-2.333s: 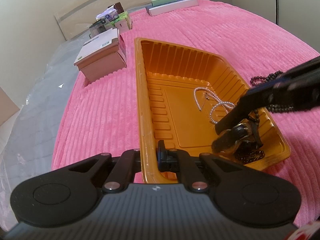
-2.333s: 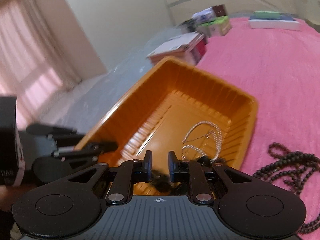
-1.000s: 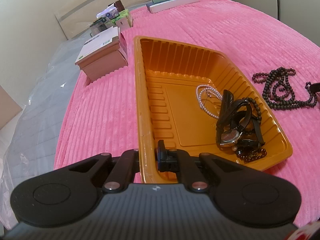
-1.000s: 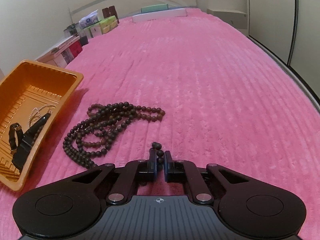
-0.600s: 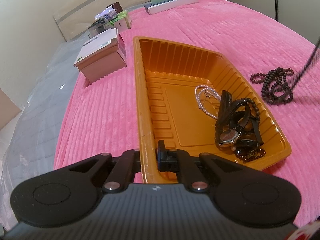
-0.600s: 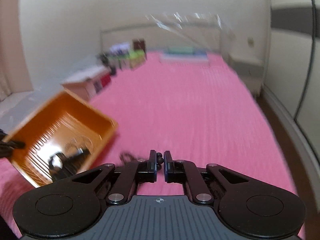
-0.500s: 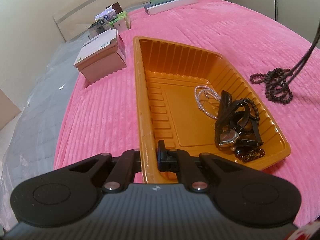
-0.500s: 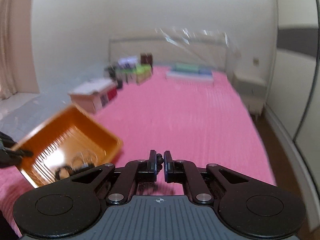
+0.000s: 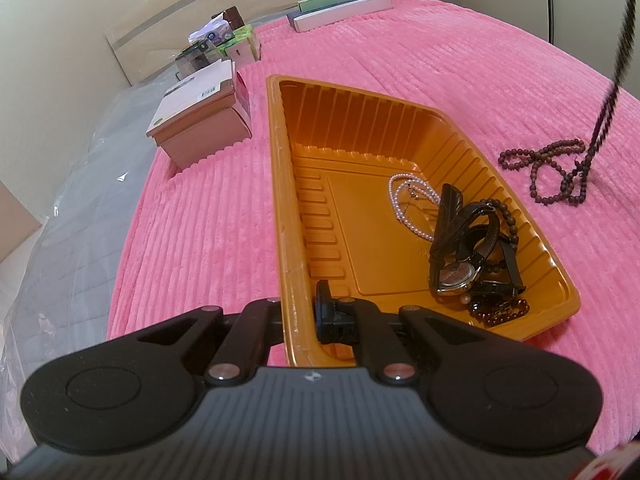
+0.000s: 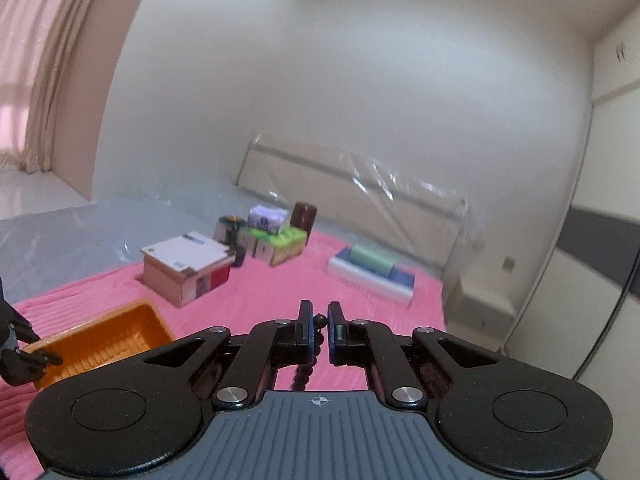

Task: Organize jewelry
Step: 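Pinch the dark bead necklace with the right gripper and lift it, then carry the dark bead necklace over the tray and lower it in with the right gripper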

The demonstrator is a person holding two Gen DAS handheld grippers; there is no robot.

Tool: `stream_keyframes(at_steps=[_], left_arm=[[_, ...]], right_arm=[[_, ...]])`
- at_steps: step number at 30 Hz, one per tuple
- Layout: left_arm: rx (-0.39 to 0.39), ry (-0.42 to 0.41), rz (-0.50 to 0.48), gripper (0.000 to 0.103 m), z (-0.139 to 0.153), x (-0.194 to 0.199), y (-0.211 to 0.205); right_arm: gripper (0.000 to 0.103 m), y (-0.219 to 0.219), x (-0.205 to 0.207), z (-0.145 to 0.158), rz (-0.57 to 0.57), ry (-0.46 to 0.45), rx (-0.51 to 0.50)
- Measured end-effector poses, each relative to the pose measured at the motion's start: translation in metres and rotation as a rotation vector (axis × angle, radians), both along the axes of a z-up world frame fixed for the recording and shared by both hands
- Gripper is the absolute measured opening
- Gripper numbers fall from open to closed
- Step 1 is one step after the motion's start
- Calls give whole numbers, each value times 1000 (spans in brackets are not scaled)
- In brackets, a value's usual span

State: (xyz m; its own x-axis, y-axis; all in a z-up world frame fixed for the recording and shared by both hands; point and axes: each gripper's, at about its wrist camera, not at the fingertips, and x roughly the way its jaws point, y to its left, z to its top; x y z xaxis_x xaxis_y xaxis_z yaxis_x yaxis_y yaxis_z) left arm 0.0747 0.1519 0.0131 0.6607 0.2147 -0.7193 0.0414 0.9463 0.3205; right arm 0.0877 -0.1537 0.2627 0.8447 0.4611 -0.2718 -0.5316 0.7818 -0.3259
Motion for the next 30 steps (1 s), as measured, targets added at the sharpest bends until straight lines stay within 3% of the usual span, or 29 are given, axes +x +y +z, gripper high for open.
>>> stream_keyframes(at_steps=[17,26,30], left_arm=[[-12,-5,-3,4,-1,-1,3],[-28,-9,-3,4,-3,-2,5],[-32,-12,-4,4,-2,-3,7]], right_arm=[[6,97,-8,63,254,-173,-66],[7,163,3,61,343,-216,-119],[7,188,13,42,384,-178,-164]])
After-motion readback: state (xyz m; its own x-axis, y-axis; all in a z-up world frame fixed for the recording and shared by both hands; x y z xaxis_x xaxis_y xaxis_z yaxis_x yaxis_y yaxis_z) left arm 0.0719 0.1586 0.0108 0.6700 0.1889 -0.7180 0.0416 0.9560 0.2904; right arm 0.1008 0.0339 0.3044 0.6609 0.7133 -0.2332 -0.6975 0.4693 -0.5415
